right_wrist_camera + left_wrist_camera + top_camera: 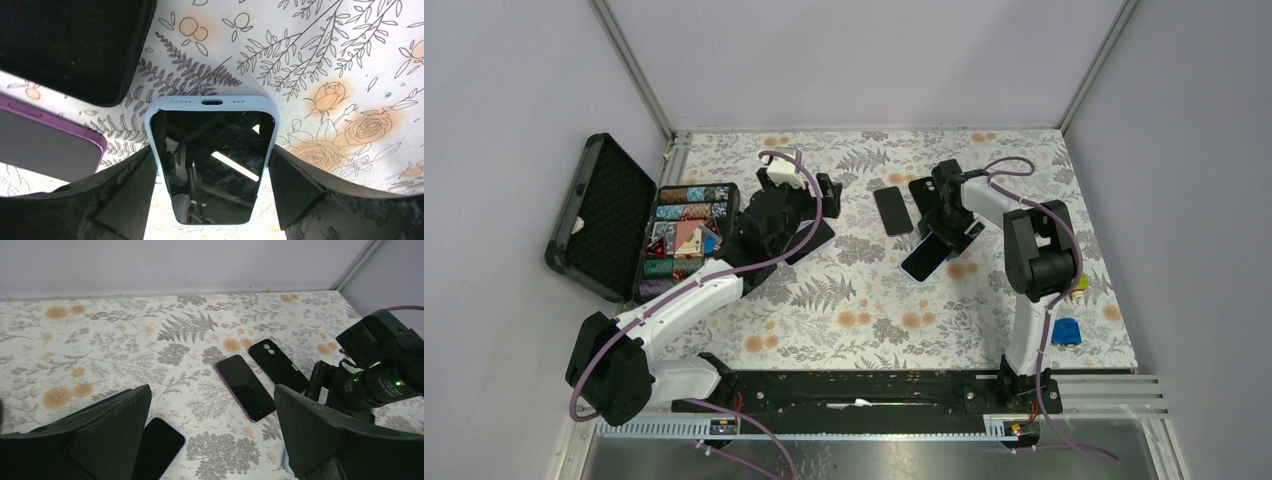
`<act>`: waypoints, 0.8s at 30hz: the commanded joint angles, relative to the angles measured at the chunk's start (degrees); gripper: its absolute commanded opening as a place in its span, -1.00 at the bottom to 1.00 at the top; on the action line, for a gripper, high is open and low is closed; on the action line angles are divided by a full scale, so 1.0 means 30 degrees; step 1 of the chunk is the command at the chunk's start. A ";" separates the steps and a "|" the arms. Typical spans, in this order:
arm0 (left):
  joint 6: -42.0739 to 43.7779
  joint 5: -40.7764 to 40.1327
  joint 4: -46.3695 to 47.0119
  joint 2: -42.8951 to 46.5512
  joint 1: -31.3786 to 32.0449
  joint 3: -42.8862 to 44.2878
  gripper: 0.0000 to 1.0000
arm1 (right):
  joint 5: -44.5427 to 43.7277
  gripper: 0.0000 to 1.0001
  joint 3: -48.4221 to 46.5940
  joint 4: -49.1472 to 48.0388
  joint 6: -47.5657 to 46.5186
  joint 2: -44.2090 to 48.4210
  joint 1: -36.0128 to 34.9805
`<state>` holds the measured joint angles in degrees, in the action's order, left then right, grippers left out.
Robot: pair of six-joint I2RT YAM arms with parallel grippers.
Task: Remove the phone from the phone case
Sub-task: Pick up the phone at the center of the board.
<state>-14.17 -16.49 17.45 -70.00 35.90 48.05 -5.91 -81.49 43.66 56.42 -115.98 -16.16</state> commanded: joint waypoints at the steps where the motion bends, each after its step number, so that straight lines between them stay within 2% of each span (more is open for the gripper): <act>1: -0.1905 0.1828 0.0399 0.0071 -0.0145 -0.0142 0.97 | -0.0595 -0.14 0.2602 -0.3114 -0.1540 0.1086 -0.0134; 4: -0.3248 0.3771 -0.0309 -0.0506 -0.0189 -0.0188 0.97 | 0.0104 -0.18 0.3813 -0.4419 -0.2503 0.2411 -0.0140; 9: -0.3802 0.7048 -0.1162 -0.1897 -0.0288 -0.0233 0.98 | 0.2386 -0.22 0.6124 -0.6880 -0.4886 0.5637 -0.0145; 13: -0.3373 1.1682 -0.1356 -0.3297 -0.0453 0.0392 0.86 | 0.4785 -0.25 0.8360 -0.9311 -0.6205 0.8075 -0.0127; 20: -0.2403 1.5343 -0.4061 -0.7234 -0.0453 0.2988 0.81 | 0.7890 -0.32 1.1329 -1.3485 -0.6074 0.9884 -0.0139; 24: -0.4178 1.6281 -0.2974 -0.8359 -0.0347 0.3028 0.80 | 0.9768 -0.32 1.1910 -1.6048 -0.4550 0.9831 -0.0137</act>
<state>-23.38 24.88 6.11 -93.67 34.83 54.78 14.35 -46.46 7.97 39.24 -88.64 -16.29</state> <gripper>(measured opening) 0.904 0.818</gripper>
